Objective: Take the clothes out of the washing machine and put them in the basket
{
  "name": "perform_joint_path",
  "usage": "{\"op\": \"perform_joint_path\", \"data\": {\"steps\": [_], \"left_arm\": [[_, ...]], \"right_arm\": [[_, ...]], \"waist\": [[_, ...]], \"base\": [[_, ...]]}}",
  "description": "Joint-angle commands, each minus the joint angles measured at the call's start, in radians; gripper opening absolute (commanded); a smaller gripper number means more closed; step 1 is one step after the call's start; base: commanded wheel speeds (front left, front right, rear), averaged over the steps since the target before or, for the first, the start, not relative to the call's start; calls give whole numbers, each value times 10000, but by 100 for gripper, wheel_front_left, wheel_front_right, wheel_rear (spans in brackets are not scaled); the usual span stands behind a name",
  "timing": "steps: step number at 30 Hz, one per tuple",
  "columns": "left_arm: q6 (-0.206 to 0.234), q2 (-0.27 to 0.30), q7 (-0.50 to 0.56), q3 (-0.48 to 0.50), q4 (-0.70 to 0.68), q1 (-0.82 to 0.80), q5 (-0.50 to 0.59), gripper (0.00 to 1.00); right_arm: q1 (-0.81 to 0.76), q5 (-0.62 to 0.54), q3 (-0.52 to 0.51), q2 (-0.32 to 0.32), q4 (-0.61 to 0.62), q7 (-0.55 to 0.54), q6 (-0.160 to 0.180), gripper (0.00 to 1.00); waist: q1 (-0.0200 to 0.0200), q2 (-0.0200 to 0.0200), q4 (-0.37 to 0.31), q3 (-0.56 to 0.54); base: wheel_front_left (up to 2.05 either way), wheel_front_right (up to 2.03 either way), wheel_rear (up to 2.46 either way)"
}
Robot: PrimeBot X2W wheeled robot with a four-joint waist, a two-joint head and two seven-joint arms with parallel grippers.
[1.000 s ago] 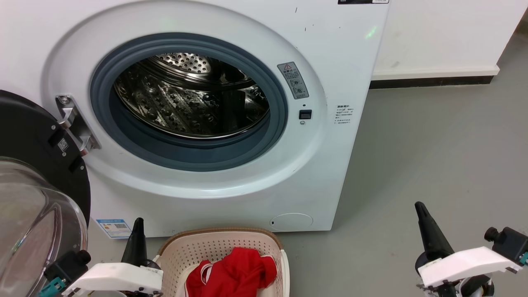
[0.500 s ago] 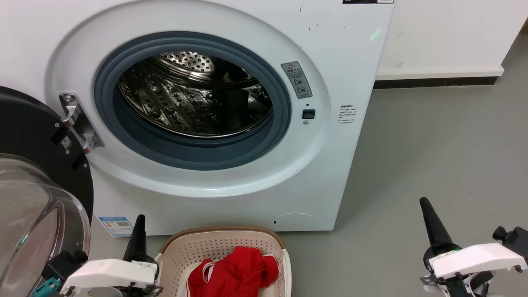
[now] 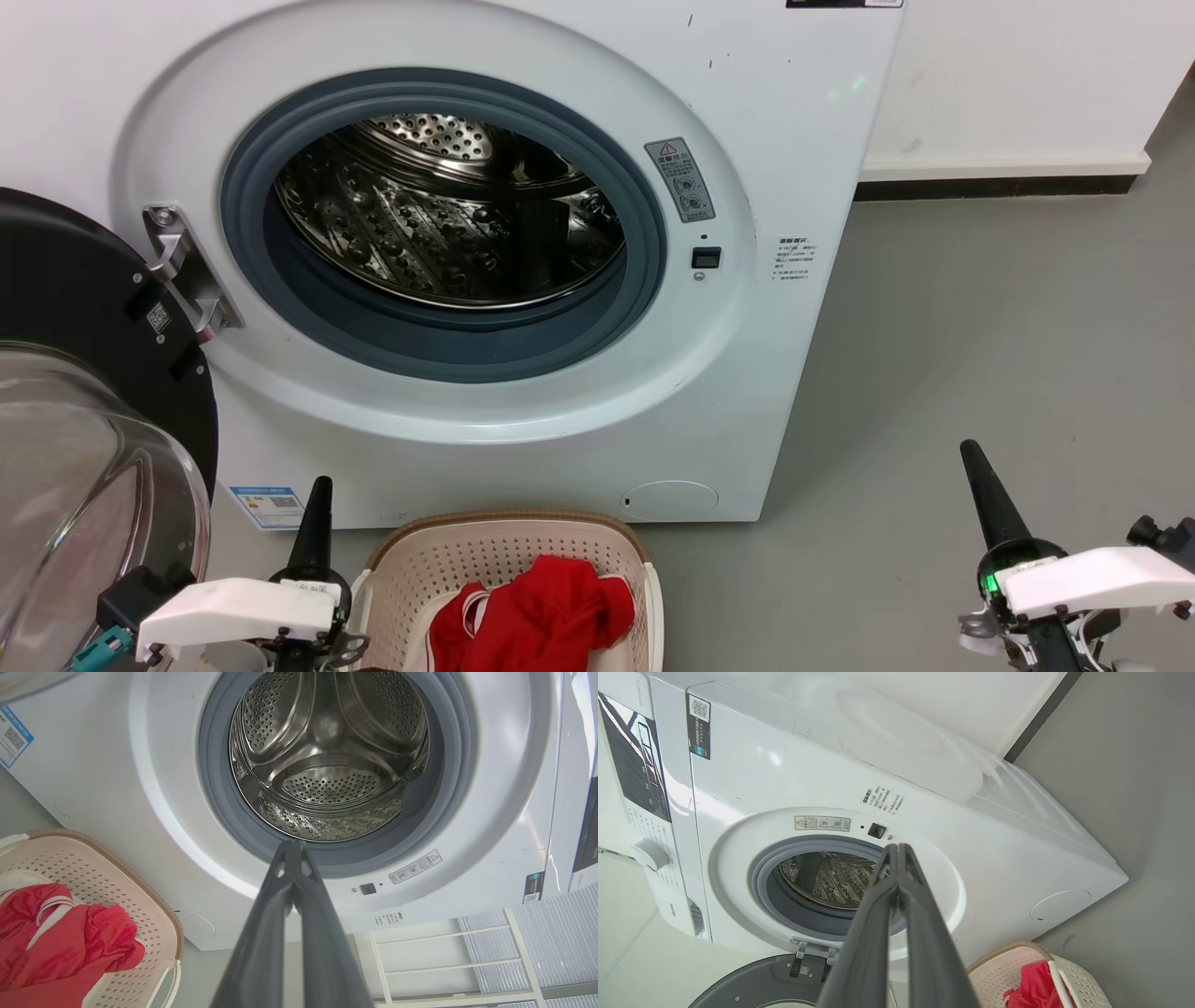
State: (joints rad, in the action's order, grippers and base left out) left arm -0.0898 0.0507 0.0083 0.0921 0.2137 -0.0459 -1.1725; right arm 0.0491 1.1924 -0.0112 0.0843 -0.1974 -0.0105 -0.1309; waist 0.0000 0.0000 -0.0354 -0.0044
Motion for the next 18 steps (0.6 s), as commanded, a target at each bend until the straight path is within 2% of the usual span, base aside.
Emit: {"op": "perform_joint_path", "data": {"steps": [1, 18], "left_arm": [[-83, 10, 66, 35, -43, -232, -237, 0], [-217, 3, 462, 115, 102, -416, -1842, 0]], "right_arm": [[225, 250, -44, 56, 28, -51, 1, 0], [405, 1931, -256, 30, -162, -291, 2, 0]], "waist": [[0, 0, 8, 2], [0, 0, 124, 27]], "base": [[0, 0, 0], [0, 0, 0]]}}
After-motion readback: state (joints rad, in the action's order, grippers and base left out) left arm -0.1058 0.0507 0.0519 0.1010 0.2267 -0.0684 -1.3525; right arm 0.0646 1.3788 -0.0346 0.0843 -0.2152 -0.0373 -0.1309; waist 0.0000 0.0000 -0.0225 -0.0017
